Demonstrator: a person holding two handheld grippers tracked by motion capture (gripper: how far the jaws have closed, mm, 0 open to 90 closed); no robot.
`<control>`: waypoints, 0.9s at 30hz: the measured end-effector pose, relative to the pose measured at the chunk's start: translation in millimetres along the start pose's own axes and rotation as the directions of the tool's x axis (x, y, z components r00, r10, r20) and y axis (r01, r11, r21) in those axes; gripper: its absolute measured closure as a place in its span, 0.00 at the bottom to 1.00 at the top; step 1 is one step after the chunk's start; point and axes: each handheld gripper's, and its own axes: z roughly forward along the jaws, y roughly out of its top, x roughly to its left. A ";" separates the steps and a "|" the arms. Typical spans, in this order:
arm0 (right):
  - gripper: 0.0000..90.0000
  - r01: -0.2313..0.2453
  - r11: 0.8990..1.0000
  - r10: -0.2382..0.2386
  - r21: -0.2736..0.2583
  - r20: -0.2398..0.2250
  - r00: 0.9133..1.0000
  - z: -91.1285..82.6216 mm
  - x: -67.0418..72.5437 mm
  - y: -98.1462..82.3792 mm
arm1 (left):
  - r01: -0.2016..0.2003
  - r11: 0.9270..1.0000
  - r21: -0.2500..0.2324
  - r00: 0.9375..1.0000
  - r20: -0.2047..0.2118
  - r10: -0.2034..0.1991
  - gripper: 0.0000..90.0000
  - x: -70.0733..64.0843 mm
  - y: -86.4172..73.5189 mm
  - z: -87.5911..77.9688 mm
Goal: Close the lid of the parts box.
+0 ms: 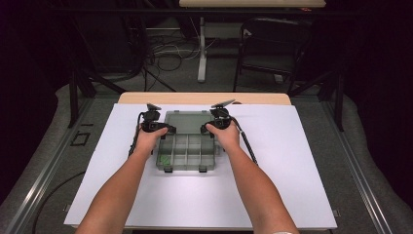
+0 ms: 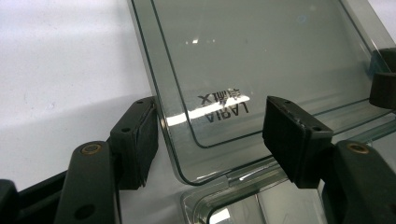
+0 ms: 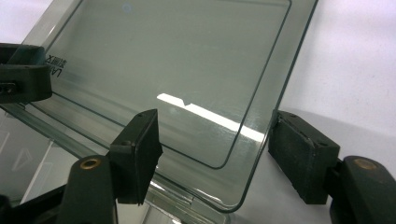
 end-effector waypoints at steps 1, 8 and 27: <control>0.37 0.002 1.000 -0.002 0.003 0.003 1.000 -0.5 0.9 0.1 | -0.003 1.000 0.001 1.000 0.001 0.003 0.41 -0.1 0.1 -0.2; 0.39 0.042 0.999 -0.042 -0.009 0.030 0.999 -3.9 4.3 -0.1 | -0.008 1.000 -0.014 1.000 -0.004 0.007 0.43 -1.0 0.4 -2.1; 0.63 0.099 0.993 -0.095 -0.070 0.064 0.993 -20.9 5.0 3.0 | -0.011 0.998 -0.060 1.000 -0.023 0.009 0.66 2.1 3.0 -18.2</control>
